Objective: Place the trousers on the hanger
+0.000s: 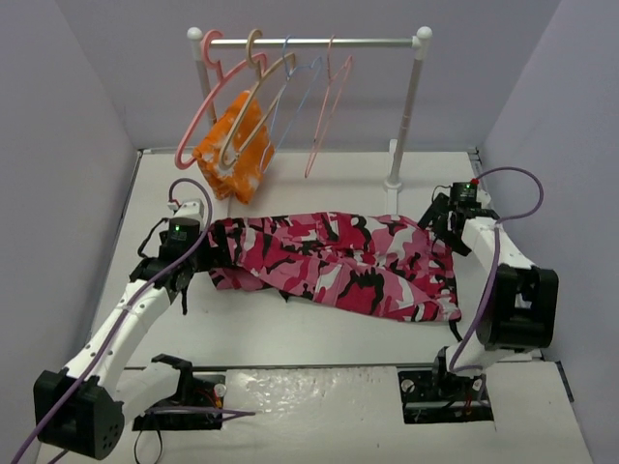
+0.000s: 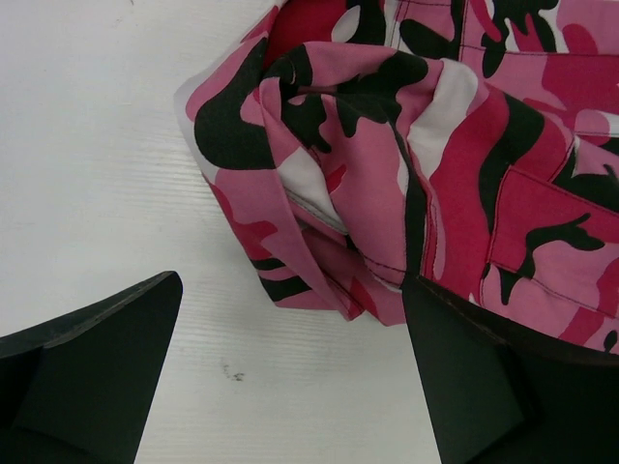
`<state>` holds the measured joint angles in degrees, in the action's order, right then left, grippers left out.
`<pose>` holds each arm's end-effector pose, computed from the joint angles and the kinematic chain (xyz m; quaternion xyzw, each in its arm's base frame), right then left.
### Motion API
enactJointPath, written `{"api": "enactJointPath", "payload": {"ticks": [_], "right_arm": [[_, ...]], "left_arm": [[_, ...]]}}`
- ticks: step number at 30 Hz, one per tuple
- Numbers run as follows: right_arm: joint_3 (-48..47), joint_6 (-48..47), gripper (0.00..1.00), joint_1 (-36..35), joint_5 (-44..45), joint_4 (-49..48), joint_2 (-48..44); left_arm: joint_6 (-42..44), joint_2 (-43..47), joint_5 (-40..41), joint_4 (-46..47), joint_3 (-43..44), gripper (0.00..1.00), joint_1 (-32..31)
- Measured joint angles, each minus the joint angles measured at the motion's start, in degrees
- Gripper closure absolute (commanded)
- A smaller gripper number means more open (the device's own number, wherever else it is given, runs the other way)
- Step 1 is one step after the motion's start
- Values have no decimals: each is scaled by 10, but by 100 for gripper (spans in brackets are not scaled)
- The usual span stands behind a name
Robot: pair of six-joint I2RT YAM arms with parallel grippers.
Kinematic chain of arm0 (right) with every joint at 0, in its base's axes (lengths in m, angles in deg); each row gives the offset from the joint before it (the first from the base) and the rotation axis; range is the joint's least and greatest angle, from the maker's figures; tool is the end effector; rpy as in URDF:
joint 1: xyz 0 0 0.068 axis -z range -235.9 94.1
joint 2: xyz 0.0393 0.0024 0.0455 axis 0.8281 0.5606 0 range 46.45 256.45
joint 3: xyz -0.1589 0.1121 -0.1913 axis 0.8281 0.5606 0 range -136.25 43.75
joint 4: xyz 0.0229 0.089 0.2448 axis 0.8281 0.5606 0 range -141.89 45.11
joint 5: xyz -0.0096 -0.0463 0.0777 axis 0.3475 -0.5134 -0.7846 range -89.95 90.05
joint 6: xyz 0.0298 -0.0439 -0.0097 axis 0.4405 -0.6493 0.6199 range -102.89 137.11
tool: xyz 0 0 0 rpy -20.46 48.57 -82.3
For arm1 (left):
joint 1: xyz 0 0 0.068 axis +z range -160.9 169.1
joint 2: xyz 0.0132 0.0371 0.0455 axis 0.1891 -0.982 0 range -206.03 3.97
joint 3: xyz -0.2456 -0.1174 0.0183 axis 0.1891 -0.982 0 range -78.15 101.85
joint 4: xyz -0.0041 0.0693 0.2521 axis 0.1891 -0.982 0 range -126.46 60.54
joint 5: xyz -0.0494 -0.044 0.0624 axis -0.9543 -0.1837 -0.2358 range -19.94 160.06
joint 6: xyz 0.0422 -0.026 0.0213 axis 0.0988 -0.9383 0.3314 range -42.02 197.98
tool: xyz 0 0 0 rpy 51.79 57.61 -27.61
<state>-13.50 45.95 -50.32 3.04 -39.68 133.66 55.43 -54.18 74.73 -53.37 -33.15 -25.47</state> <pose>0.3290 -0.0339 0.2332 0.2805 0.8698 0.0583 0.4018 0.2140 -0.0526 0.2744 -0.0803 0.8910 -0.1073 0.4338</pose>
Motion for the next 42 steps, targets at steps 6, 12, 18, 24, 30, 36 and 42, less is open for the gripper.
{"api": "enactJointPath", "payload": {"ticks": [6, 12, 18, 24, 30, 36, 42], "right_arm": [[0, 15, 2, -6, 6, -9, 78], [-5, 17, 9, -7, 19, -43, 131], [-6, 14, 34, -7, 32, -70, 139], [0, 11, 93, -7, 37, -90, 142], [1, 16, 100, -7, 37, -97, 140], [-25, 12, 100, 3, 42, -46, 113], [-135, -17, 100, 24, 64, 26, 75]], "left_arm": [[-46, -20, -17, 44, -10, 3, 0], [-86, -60, -33, 78, -21, 3, 0], [-116, -97, -36, 97, -25, 3, 0], [-134, -104, -15, 106, -39, 56, 0], [-142, -125, -1, 101, -52, 100, 0], [-120, -111, 18, 21, -5, 100, 0], [-76, -18, 50, -136, 130, 100, 0]]}}
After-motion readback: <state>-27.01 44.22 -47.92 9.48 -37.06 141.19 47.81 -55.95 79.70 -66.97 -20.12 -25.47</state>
